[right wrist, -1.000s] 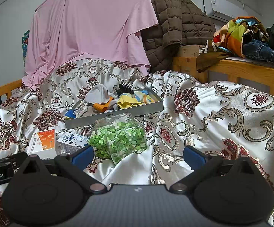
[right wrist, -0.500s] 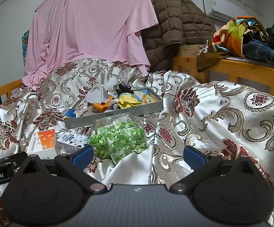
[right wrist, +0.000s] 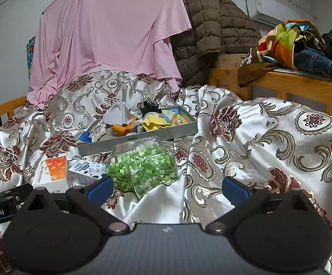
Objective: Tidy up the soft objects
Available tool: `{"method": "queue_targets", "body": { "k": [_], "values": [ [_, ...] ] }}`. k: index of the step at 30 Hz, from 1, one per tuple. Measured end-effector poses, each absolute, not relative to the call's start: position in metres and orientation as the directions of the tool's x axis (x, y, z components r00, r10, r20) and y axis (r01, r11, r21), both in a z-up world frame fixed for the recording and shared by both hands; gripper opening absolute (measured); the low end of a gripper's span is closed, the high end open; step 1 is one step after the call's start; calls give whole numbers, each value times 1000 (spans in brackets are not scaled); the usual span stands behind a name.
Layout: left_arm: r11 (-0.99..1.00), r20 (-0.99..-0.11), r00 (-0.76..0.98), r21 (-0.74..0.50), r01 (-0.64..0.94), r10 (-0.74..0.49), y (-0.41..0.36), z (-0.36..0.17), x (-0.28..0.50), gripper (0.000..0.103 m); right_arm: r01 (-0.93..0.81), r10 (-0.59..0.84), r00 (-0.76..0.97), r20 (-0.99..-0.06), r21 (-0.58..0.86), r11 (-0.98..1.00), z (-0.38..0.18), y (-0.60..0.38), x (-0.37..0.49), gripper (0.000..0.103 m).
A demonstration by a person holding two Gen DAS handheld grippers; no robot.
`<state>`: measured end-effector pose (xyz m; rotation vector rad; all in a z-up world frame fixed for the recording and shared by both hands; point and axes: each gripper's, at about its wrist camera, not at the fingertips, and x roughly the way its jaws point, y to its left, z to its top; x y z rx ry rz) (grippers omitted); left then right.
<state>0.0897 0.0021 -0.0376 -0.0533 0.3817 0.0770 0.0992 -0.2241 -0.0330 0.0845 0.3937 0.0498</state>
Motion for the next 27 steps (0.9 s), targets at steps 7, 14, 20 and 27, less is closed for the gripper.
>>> {"method": "queue_targets", "body": {
  "k": [7, 14, 20, 27],
  "values": [
    [996, -374, 925, -37, -85, 65, 2, -37, 90, 102, -32, 65, 922, -381, 92, 995, -33, -224, 99, 103],
    [996, -375, 925, -38, -84, 64, 2, -37, 90, 102, -32, 65, 922, -381, 92, 995, -33, -224, 99, 103],
    [996, -387, 921, -55, -72, 45, 5, -39, 90, 102, -32, 65, 922, -381, 92, 995, -33, -224, 99, 103],
    [996, -391, 919, -62, -71, 41, 3, -38, 88, 102, -32, 64, 922, -381, 92, 995, -33, -224, 99, 103]
  ]
}}
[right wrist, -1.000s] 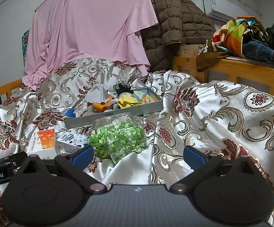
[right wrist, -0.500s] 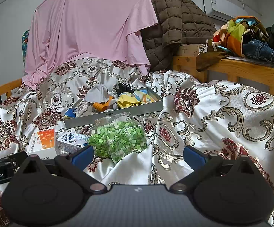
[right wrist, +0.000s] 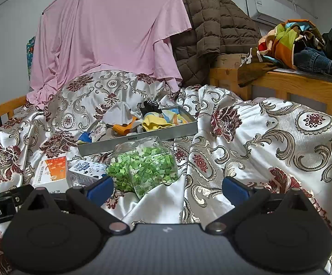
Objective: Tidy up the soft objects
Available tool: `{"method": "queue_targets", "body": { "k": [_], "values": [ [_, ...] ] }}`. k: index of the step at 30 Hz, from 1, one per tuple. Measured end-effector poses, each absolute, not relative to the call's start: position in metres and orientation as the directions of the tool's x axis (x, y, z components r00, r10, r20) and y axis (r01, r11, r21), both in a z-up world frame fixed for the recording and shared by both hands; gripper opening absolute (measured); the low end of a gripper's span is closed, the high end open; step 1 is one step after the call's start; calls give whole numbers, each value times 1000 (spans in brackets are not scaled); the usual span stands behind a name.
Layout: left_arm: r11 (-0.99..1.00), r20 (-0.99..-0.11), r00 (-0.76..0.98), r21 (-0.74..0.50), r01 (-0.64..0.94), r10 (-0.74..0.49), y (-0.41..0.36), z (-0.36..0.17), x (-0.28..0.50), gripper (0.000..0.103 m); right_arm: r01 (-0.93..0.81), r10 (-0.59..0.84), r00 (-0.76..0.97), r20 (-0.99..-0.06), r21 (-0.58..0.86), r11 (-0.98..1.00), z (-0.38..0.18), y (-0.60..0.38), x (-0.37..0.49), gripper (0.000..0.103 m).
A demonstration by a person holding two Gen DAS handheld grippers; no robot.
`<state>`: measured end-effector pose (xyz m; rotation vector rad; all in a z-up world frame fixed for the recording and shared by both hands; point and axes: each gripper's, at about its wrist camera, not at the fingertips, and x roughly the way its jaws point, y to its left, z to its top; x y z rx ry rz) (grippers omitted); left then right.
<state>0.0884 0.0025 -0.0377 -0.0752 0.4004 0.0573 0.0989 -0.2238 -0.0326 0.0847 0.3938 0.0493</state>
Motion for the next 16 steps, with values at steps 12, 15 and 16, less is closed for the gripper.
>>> {"method": "queue_targets", "body": {
  "k": [12, 15, 16],
  "values": [
    [993, -406, 912, -74, -97, 58, 4, -37, 91, 102, -31, 64, 922, -382, 92, 995, -33, -223, 99, 103],
    [992, -405, 913, -78, -95, 55, 5, -36, 91, 102, -32, 65, 922, -383, 92, 995, -33, -224, 99, 103],
    [992, -407, 912, -80, -95, 55, 5, -36, 91, 102, -32, 65, 922, -383, 92, 995, -33, -223, 99, 103]
  ]
}}
